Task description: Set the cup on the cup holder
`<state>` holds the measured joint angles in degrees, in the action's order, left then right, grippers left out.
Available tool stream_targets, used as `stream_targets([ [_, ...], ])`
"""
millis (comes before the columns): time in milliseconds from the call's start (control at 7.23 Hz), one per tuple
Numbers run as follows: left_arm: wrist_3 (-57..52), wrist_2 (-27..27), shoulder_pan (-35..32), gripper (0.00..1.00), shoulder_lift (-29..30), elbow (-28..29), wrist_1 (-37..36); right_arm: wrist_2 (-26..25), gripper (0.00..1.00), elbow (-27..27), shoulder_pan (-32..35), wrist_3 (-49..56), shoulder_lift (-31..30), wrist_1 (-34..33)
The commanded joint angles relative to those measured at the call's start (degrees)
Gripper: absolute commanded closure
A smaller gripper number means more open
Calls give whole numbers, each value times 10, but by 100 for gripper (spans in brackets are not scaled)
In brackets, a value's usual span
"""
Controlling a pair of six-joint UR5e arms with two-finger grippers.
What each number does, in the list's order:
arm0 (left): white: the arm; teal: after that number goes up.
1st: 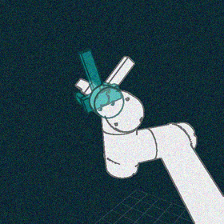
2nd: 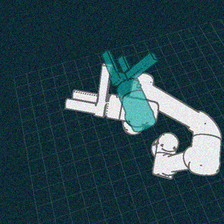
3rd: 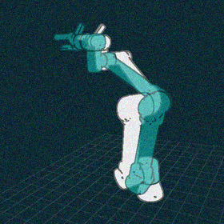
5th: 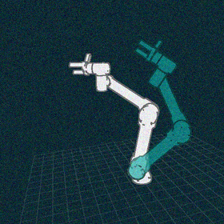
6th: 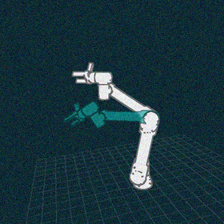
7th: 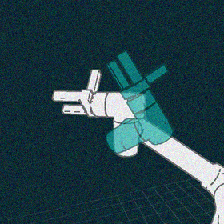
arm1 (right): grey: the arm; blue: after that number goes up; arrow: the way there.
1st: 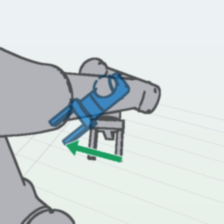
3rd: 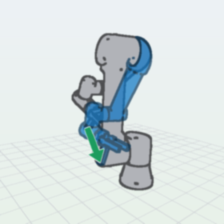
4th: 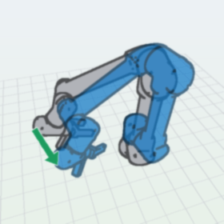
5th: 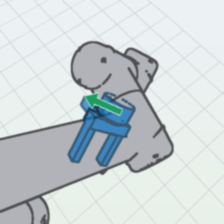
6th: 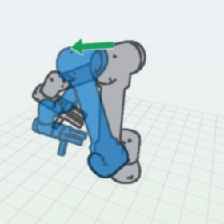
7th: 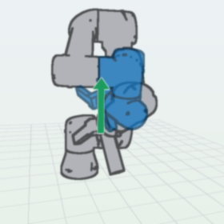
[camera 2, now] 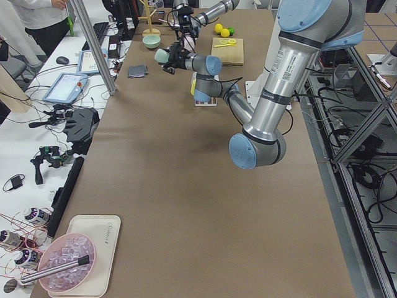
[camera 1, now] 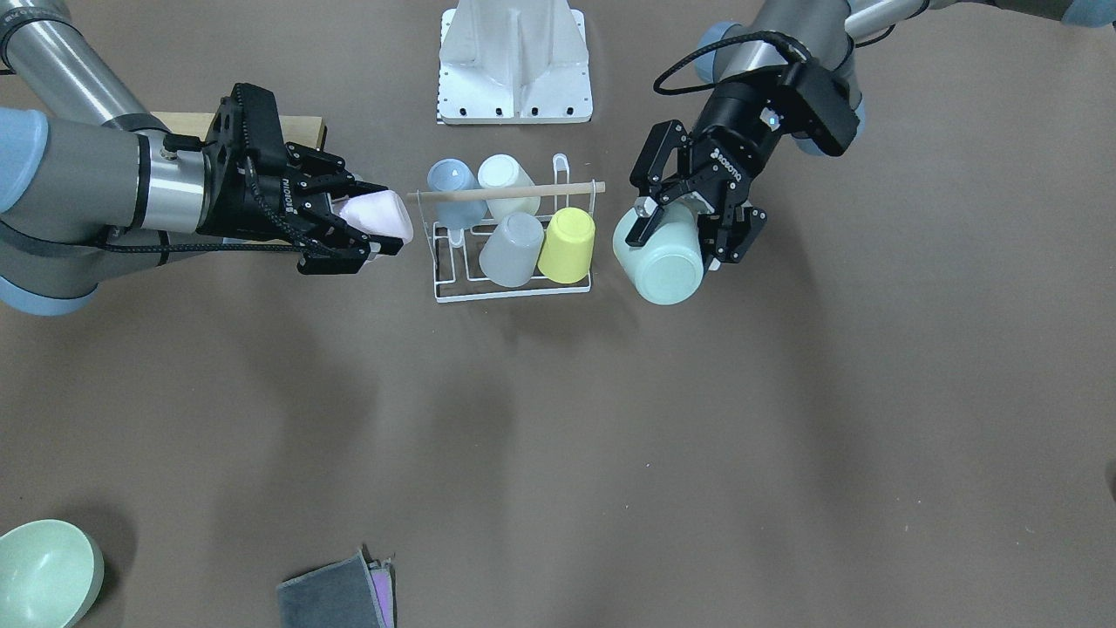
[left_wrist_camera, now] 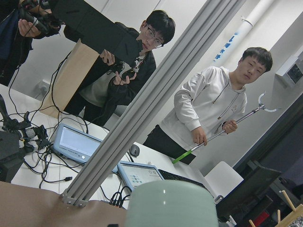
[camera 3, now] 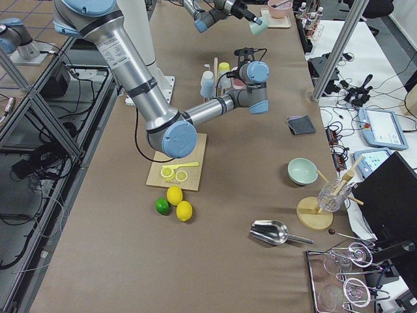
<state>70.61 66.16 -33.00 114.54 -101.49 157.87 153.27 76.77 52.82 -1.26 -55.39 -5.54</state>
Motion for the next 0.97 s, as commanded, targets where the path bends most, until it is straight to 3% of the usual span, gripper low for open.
stream_targets([
  [0,-4,-16,37,61,-26,-28,0,-13,75,0,-16,0,8,5],
  [415,-52,-16,38,61,-6,-29,0,-18,75,-29,-38,0,40,5],
  [830,-79,-108,132,61,-39,-50,27,-25,75,-37,-54,0,51,5],
])
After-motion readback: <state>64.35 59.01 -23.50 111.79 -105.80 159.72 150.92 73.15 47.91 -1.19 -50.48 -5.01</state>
